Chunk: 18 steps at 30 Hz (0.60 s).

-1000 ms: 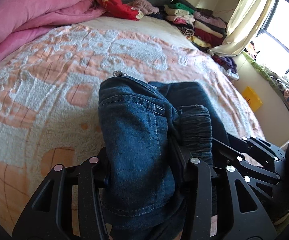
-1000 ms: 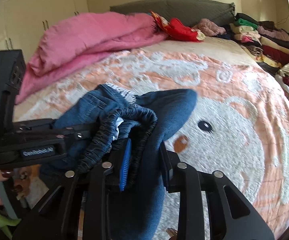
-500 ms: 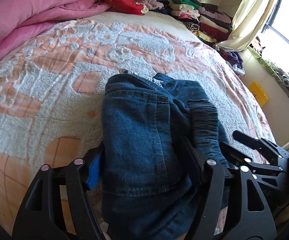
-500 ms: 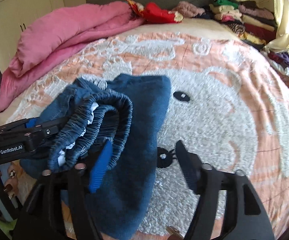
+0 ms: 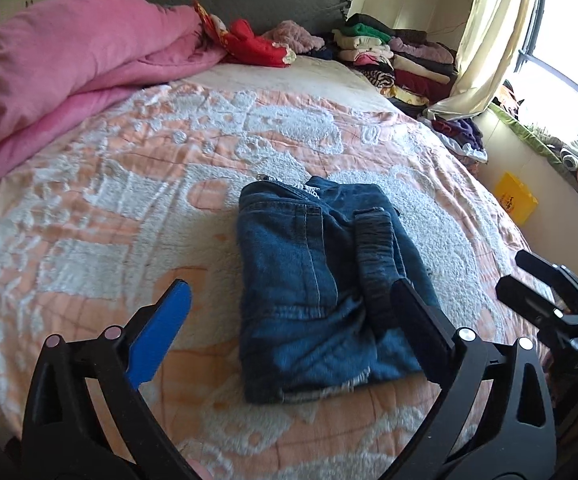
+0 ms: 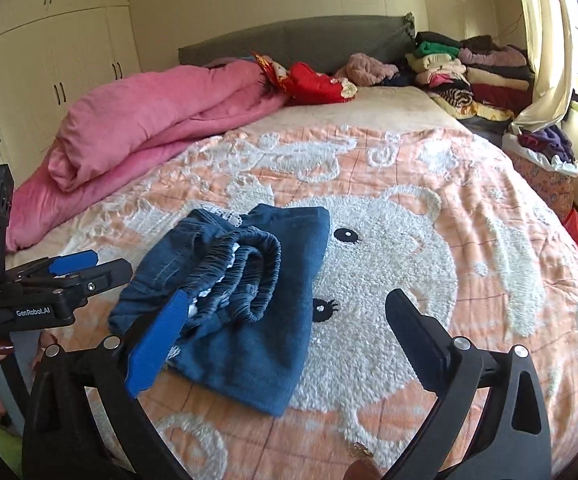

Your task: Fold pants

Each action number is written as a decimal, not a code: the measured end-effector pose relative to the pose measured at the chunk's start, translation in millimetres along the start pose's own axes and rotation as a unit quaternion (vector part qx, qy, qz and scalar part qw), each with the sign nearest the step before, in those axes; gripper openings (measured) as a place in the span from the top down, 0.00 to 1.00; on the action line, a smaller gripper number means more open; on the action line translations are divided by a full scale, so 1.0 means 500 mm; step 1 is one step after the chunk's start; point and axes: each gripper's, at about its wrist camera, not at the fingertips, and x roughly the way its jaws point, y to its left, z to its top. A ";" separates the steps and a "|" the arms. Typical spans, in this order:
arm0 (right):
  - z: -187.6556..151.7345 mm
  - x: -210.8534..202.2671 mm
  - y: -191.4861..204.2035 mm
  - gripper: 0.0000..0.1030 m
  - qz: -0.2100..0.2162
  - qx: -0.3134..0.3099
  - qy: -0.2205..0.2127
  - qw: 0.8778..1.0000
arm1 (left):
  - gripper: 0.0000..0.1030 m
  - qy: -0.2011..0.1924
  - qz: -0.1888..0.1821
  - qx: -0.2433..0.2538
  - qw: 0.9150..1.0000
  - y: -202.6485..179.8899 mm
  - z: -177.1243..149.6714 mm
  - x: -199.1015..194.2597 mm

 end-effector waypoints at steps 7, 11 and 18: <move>-0.016 -0.054 0.017 0.04 -0.006 -0.009 -0.018 1.000 | 0.09 0.000 0.002 0.010 1.000 0.002 -0.047 -0.044; -0.035 -0.075 0.030 0.04 -0.009 -0.017 -0.019 1.000 | 0.09 0.006 0.003 0.006 1.000 0.009 -0.082 -0.059; -0.105 -0.062 0.046 0.04 -0.021 -0.017 0.022 0.999 | 0.09 0.035 0.004 -0.001 0.999 0.024 -0.144 -0.053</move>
